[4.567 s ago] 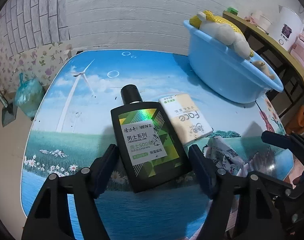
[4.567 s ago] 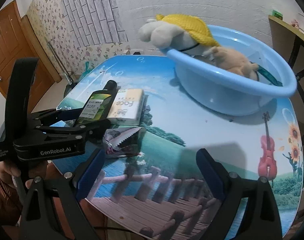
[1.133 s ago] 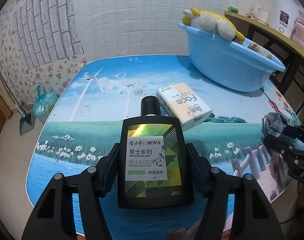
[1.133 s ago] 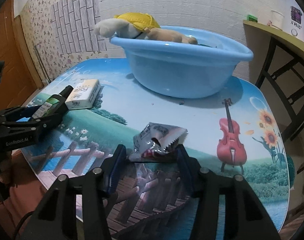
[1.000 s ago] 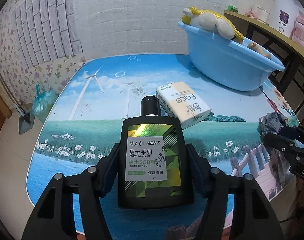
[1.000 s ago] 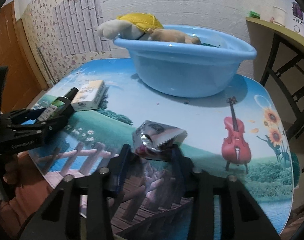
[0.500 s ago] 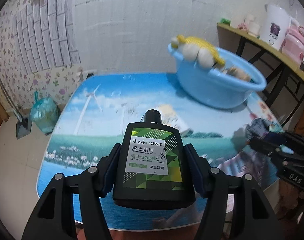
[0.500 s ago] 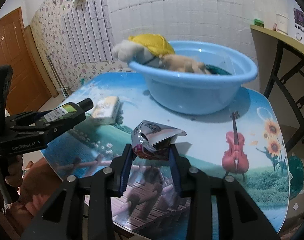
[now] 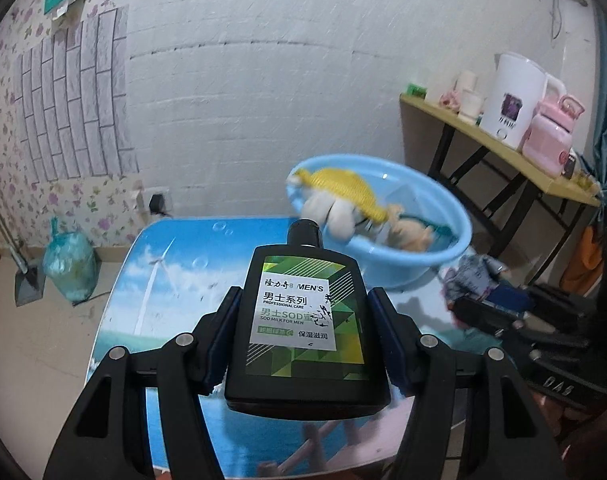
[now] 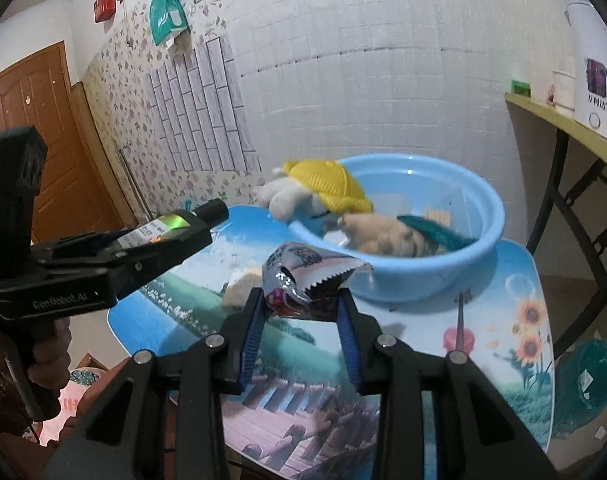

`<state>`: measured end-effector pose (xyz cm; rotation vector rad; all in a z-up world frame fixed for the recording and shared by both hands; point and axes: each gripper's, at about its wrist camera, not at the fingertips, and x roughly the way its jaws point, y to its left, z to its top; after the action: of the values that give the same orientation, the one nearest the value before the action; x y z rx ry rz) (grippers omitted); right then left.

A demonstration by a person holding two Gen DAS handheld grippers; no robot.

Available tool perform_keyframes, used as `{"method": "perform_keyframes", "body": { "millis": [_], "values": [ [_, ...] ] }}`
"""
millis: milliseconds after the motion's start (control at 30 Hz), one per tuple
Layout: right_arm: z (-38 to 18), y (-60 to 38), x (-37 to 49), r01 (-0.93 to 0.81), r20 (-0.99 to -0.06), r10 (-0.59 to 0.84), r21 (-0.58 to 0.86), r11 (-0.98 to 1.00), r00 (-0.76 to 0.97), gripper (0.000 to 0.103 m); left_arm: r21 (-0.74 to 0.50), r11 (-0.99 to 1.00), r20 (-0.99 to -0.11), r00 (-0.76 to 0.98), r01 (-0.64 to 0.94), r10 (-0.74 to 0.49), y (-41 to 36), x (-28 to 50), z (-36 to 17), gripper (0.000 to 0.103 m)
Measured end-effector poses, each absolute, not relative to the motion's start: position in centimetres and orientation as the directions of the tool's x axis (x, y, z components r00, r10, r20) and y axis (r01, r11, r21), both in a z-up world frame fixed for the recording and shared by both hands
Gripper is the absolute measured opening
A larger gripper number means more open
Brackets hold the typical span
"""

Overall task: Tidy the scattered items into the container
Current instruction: 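Carry the bottle and silver packet over the blue basin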

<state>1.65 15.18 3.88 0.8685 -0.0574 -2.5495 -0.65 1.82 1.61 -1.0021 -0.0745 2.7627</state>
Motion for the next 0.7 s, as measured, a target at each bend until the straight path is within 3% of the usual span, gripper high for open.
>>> {"method": "perform_keyframes", "body": {
  "millis": [700],
  "values": [
    [5.5,18.1,-4.5,0.362,-0.546,-0.398,0.179,-0.915,-0.737,0.035,-0.092,-0.958,-0.589,-0.761,-0.271,0.272,7.8,-7.9,4.8,0.062]
  ]
}}
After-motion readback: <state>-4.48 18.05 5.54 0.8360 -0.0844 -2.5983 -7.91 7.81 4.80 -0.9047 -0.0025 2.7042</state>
